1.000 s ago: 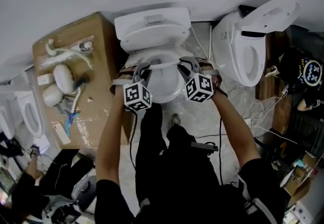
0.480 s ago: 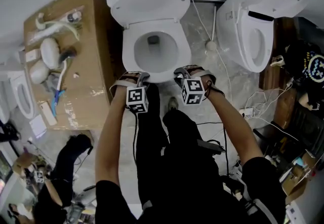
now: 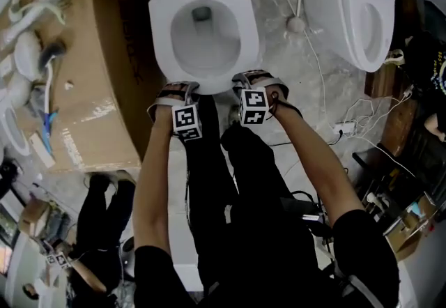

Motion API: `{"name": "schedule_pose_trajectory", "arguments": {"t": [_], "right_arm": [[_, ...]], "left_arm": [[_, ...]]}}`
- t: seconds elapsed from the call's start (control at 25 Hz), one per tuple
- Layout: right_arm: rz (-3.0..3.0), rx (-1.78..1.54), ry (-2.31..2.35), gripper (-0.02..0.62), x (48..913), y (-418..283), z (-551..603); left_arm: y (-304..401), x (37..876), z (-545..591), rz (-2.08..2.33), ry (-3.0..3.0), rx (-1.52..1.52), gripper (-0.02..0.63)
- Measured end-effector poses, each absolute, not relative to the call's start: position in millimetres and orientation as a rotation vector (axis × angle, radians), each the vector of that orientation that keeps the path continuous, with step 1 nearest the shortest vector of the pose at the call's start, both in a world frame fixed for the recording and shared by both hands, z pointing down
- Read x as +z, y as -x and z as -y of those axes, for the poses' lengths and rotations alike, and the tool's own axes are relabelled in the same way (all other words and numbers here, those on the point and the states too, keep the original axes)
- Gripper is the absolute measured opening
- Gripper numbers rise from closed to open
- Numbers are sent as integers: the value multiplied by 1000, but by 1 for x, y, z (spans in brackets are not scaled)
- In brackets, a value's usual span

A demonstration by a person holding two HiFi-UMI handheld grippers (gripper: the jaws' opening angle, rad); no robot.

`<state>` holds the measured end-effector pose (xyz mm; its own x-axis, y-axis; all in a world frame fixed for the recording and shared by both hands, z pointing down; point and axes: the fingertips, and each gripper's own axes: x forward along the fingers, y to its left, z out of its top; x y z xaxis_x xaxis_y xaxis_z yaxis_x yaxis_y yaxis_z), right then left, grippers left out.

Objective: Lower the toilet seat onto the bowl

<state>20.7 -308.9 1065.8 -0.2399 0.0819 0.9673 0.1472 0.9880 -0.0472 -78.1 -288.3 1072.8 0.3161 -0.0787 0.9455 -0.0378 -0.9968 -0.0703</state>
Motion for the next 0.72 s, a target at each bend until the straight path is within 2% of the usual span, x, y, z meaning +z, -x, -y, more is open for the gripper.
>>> {"name": "schedule_pose_trajectory", "arguments": {"t": [0.48, 0.68, 0.72], "right_arm": [[1759, -11, 158, 104, 1149, -16, 310], [1739, 37, 121, 109, 1152, -16, 304], [1738, 49, 104, 127, 1148, -16, 303]], "left_arm": [[76, 1158, 286, -239, 2540, -1905, 151], [73, 1163, 283, -295, 2556, -1965, 153], [73, 1160, 280, -331, 2581, -1985, 153]]}}
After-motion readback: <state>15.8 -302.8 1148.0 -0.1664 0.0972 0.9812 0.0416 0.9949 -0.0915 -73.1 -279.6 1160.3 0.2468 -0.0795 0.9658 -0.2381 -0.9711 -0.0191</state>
